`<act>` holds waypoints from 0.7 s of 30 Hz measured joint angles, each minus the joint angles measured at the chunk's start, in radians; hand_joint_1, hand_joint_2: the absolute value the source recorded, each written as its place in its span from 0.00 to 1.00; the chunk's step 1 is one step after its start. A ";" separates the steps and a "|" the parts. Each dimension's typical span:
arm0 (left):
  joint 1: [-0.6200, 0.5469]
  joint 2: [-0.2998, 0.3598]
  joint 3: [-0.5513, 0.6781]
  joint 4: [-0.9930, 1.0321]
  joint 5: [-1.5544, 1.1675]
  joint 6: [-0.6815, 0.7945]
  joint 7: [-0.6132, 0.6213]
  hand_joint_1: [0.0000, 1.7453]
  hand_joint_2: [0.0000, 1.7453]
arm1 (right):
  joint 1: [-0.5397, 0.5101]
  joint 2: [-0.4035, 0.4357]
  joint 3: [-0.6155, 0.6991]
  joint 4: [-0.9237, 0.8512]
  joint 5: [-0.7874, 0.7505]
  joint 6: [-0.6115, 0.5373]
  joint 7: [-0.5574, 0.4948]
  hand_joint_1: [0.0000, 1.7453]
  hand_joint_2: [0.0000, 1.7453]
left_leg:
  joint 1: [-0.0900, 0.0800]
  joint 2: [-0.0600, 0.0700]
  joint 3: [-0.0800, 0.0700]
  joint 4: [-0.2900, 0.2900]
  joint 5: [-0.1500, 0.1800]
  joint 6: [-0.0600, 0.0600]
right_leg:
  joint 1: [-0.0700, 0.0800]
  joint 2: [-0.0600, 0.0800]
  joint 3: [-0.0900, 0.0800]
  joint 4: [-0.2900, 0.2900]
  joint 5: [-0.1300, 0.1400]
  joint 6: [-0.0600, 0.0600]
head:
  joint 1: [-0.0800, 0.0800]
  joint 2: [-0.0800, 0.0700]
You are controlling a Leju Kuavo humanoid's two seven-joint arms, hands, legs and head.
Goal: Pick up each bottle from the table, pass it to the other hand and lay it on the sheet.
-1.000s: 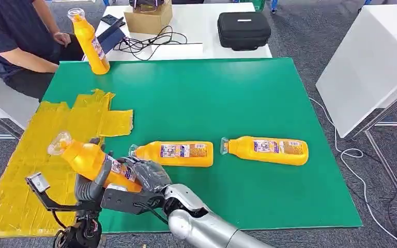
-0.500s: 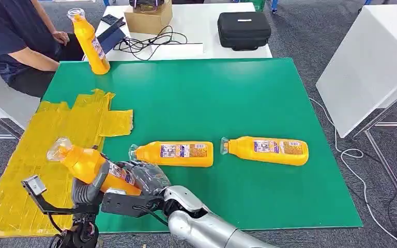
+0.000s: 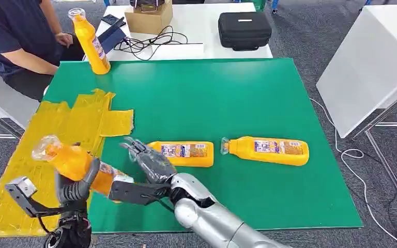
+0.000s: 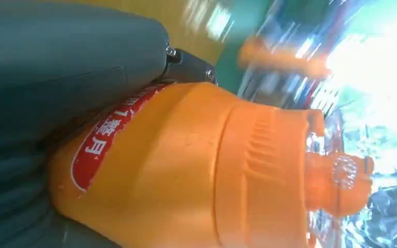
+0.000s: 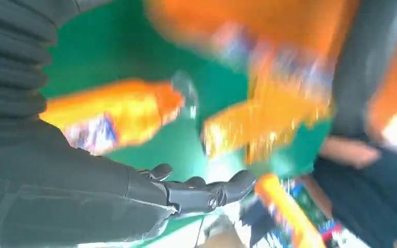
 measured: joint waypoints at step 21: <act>-0.288 0.054 0.431 0.401 -1.375 0.512 -0.213 1.00 1.00 | 0.150 -0.239 -0.388 -0.418 -0.080 0.113 -0.079 0.00 0.00 | 0.000 0.000 0.000 0.000 0.000 0.000 | 0.000 0.001 0.000 0.000 0.001 0.001 | 0.000 0.000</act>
